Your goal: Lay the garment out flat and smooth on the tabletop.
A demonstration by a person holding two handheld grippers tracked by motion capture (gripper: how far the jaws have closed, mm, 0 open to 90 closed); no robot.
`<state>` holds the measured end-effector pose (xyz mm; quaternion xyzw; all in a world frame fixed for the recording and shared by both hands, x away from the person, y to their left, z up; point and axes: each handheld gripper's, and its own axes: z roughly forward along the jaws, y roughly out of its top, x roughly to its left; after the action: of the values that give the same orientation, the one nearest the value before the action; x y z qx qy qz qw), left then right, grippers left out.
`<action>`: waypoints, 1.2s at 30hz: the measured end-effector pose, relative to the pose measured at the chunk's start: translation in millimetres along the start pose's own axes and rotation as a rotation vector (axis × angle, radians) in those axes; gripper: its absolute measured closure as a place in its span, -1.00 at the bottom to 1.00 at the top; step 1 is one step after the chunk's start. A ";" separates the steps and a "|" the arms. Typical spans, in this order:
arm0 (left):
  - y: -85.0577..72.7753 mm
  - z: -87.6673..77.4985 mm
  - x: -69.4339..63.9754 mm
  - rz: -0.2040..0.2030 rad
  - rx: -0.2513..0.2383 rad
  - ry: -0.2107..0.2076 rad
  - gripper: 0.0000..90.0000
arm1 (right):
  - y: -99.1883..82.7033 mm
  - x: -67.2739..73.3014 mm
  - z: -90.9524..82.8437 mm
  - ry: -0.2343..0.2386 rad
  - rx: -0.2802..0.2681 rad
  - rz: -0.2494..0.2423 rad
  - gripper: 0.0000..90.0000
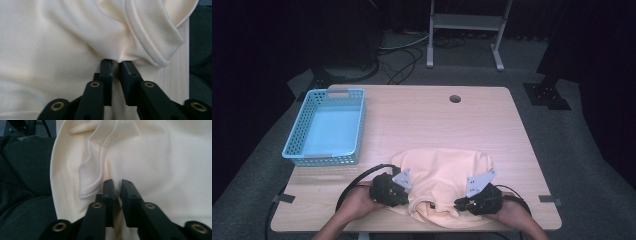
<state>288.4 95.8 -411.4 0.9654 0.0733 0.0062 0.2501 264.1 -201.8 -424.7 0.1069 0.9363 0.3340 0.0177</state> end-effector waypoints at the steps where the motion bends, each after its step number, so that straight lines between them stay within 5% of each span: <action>1: 0.0 -0.2 0.7 -0.004 0.001 -0.006 0.83 | 0.3 0.7 -0.6 -0.006 0.001 -0.001 0.88; 31: 0.2 -37.6 -12.6 0.051 0.022 -0.071 0.95 | 17.7 18.8 -29.3 0.025 -0.064 -0.067 0.96; 36: 3.4 -41.9 -6.6 0.049 0.011 -0.072 0.95 | 18.8 15.1 -34.3 0.022 -0.078 -0.061 0.96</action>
<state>280.3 112.1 -372.9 0.9679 0.0407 -0.0228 0.2469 249.3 -205.8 -385.7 0.0735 0.9256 0.3707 0.0217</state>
